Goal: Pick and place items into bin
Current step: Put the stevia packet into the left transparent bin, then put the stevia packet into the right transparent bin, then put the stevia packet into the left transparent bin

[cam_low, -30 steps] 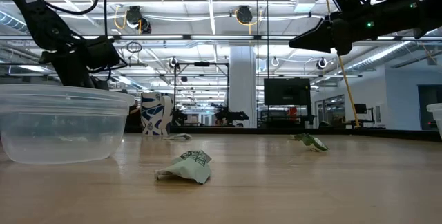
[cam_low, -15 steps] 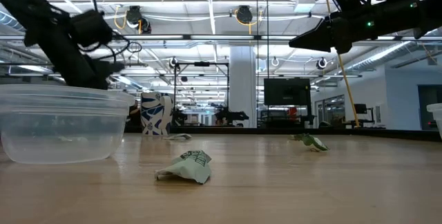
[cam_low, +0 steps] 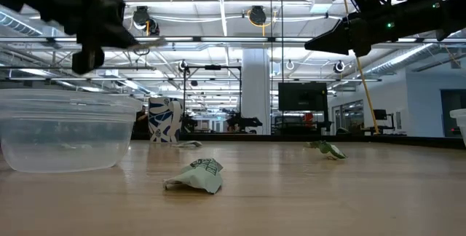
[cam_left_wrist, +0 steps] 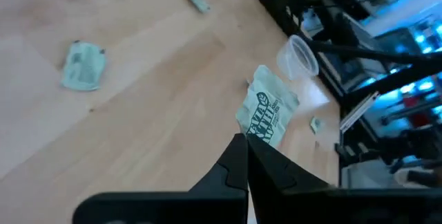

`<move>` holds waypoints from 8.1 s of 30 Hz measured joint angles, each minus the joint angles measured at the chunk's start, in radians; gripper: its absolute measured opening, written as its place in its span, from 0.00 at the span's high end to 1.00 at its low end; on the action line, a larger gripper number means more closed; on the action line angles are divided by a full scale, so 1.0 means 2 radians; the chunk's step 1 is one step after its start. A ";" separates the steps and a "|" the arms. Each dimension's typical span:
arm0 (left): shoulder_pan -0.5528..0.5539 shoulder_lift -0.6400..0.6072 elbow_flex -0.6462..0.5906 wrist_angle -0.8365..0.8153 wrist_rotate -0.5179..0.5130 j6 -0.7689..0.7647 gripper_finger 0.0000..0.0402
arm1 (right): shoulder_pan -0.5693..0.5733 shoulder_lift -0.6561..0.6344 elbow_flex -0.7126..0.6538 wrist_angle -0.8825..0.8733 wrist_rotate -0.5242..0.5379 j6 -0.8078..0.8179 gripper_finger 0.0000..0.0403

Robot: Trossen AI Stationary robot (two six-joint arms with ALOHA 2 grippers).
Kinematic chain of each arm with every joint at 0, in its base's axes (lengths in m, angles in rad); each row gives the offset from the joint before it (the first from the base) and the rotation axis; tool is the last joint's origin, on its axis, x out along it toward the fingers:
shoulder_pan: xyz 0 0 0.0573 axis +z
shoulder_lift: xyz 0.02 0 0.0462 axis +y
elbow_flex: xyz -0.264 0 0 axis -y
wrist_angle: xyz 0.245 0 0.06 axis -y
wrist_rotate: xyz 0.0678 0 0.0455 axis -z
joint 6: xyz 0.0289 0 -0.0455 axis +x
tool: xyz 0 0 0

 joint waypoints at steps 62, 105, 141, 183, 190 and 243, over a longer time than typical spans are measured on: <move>-0.144 0.433 0.286 -0.281 0.083 -0.046 0.81 | 0.000 0.000 0.000 -0.052 -0.001 0.019 0.73; -0.059 0.295 0.402 -0.352 -0.152 0.233 0.68 | -0.036 0.194 0.000 -0.121 -0.051 0.064 0.46; -0.039 0.295 0.402 -0.349 -0.146 0.252 0.68 | -0.113 0.307 0.001 -0.020 -0.091 0.037 0.74; -0.039 0.295 0.402 -0.348 -0.147 0.272 0.68 | 0.204 -0.072 0.094 -0.447 -0.247 0.415 1.00; -0.039 0.295 0.402 -0.346 -0.150 0.281 0.68 | 0.271 -0.120 0.094 -0.539 -0.300 0.595 1.00; -0.029 0.295 0.402 -0.346 -0.173 0.259 0.68 | 0.258 -0.192 -0.036 -0.229 -0.268 0.527 0.87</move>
